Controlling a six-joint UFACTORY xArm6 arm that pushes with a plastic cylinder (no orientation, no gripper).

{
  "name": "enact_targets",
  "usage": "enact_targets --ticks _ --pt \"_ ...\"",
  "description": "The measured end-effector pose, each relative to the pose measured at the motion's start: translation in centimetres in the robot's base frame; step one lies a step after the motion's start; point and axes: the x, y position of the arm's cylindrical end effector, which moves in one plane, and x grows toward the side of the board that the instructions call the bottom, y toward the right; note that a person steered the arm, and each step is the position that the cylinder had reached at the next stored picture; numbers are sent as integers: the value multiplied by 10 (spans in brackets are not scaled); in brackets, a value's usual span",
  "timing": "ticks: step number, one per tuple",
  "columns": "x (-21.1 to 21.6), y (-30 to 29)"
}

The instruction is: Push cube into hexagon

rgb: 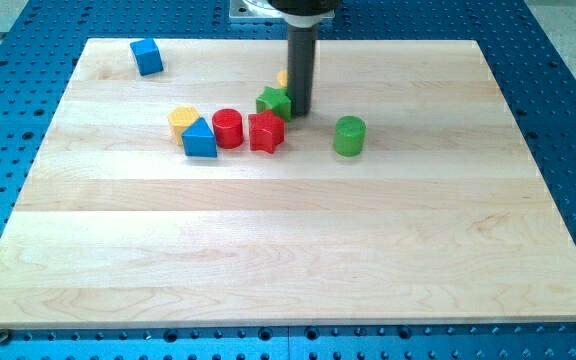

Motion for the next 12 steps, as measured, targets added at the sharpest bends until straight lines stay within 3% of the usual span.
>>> enact_targets --ticks 2,3,5,6,8,10,11,12 --pt "-42 6" --pt "-23 -33" --pt "-7 -244" --pt "-7 -306" --pt "-8 -306" --pt "-96 -300" --pt "-100 -291" --pt "-101 -228"
